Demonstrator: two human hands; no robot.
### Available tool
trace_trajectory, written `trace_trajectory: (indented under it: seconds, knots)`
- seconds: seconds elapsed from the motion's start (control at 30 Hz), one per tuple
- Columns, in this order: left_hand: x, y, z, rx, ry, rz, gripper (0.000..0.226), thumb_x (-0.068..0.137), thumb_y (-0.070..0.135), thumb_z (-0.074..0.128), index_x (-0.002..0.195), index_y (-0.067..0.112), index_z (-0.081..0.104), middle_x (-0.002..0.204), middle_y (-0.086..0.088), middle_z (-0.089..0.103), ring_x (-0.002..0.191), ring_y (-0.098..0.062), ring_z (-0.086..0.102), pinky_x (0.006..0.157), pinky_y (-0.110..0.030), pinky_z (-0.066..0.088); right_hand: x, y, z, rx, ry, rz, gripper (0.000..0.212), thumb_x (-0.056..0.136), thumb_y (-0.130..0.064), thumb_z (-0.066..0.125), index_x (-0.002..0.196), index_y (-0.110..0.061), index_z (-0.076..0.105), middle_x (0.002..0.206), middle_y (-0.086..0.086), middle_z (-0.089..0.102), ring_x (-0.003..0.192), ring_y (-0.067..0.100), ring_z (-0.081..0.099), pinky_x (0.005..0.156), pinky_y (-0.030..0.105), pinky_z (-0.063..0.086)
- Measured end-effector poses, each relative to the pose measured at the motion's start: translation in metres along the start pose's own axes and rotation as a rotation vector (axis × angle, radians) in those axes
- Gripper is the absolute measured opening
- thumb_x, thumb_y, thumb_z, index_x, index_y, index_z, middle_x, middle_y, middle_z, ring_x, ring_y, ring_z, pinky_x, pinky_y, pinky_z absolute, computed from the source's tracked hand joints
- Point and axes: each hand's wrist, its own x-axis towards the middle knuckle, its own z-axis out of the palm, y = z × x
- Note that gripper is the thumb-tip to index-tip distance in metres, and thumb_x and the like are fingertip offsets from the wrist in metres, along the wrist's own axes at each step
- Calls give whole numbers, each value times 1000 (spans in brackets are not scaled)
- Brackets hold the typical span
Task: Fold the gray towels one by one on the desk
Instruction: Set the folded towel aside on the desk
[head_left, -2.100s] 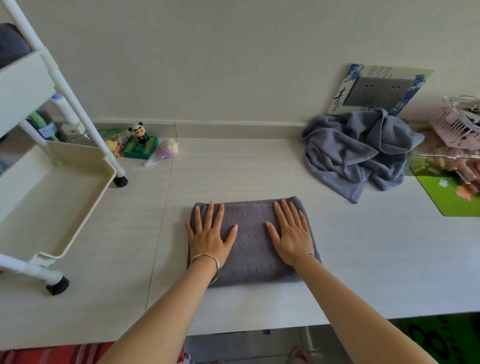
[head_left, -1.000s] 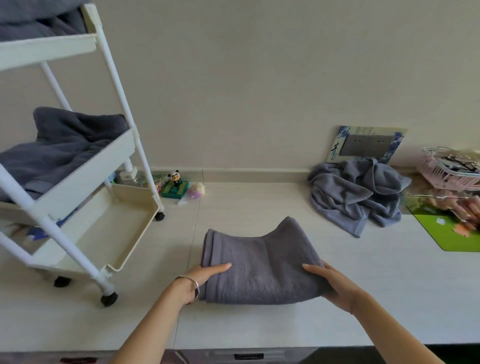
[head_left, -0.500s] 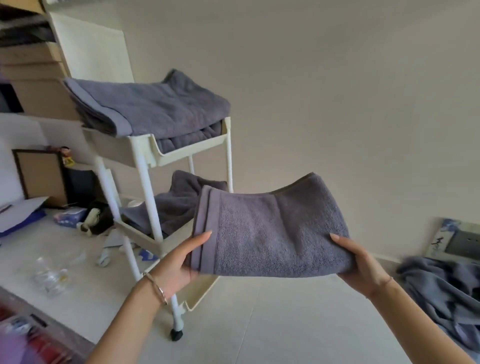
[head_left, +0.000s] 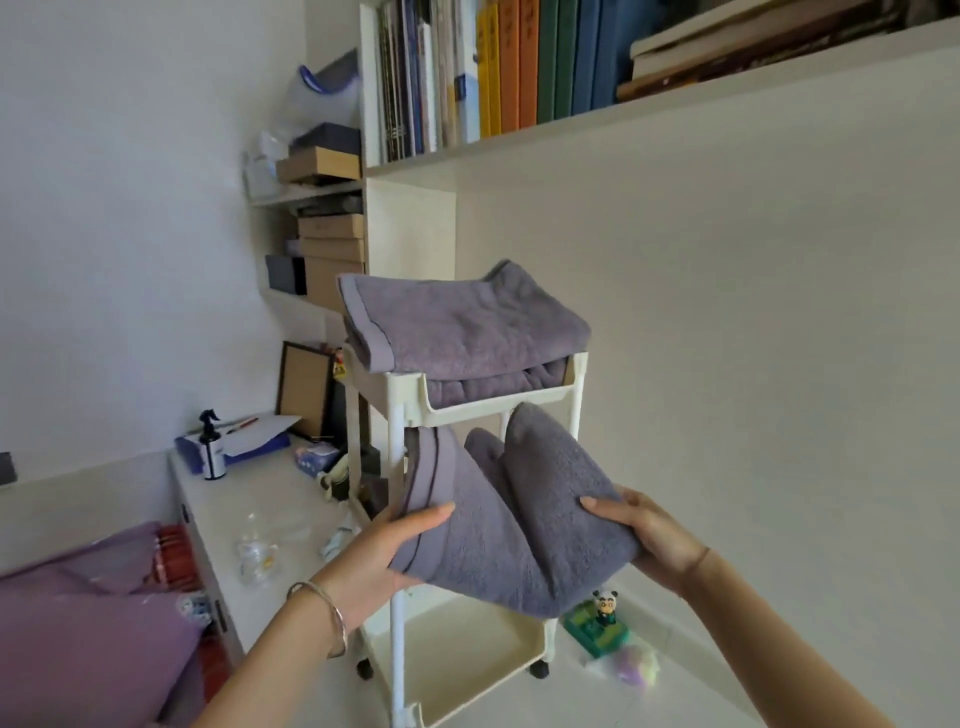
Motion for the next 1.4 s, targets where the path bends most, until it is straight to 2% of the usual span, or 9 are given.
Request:
trace_trajectory:
  seconds: [0.2, 0.33, 0.47, 0.6, 0.83, 1.03, 1.13, 1.23, 1.4]
  knots:
    - [7, -2, 17, -141, 81, 163, 42, 76, 21, 67, 118, 19, 61, 111, -1, 70, 103, -15, 65, 74, -26, 57, 48, -7, -17, 40, -54, 30, 33, 84, -14, 65, 111, 6, 63, 111, 21, 68, 102, 31, 66, 76, 30, 56]
    - [27, -21, 25, -116, 142, 300, 88, 53, 37, 88, 133, 22, 52, 129, 2, 61, 122, -16, 55, 100, -35, 46, 78, -12, -28, 87, -52, -6, 31, 83, -12, 61, 111, 3, 64, 110, 20, 68, 97, 28, 68, 73, 30, 57]
    - [49, -35, 39, -164, 305, 418, 60, 68, 25, 82, 123, 25, 60, 121, 4, 66, 114, -15, 60, 98, -40, 45, 100, -8, -30, 92, -40, -82, 34, 82, -12, 64, 113, 1, 63, 110, 18, 68, 100, 29, 67, 81, 33, 57]
    - [71, -35, 51, -38, 468, 513, 60, 56, 38, 82, 113, 26, 66, 112, 4, 70, 109, -15, 63, 90, -36, 50, 114, -4, -20, 72, 13, -179, 25, 85, -5, 63, 109, -3, 65, 102, 13, 72, 90, 23, 70, 69, 27, 57]
    - [108, -29, 38, 83, 761, 612, 24, 81, 15, 72, 104, 19, 69, 102, 4, 71, 103, -14, 64, 93, -33, 50, 144, -4, 1, -17, 88, -243, 20, 83, -2, 67, 103, -1, 66, 94, 11, 71, 84, 23, 66, 64, 21, 56]
    - [127, -27, 32, 131, 878, 714, 24, 85, 7, 67, 109, 11, 67, 101, -2, 69, 97, -14, 63, 76, -8, 48, 165, -9, 18, -142, 132, -269, 15, 83, -2, 66, 98, -3, 65, 89, 4, 66, 76, 12, 61, 62, 13, 52]
    - [132, -28, 27, 248, 918, 729, 42, 86, 12, 66, 127, 12, 56, 118, 3, 63, 113, -11, 57, 93, -16, 44, 175, -13, 19, -257, 148, -298, 13, 81, -2, 68, 93, -5, 66, 85, 3, 66, 75, 14, 61, 57, 9, 47]
    - [129, -38, 21, 473, 944, 729, 69, 90, 22, 61, 149, 22, 25, 144, 17, 32, 130, 4, 30, 107, -13, 25, 177, -10, 19, -384, 147, -371, 18, 80, -4, 69, 96, -11, 64, 85, -1, 64, 76, 9, 59, 61, 7, 45]
    - [131, -43, 19, 645, 1044, 797, 58, 94, 22, 54, 146, 23, 29, 148, 3, 37, 134, -10, 37, 107, -16, 27, 177, 1, 22, -359, 288, -536, 20, 79, -4, 72, 97, -9, 66, 87, 0, 66, 77, 10, 60, 69, 5, 46]
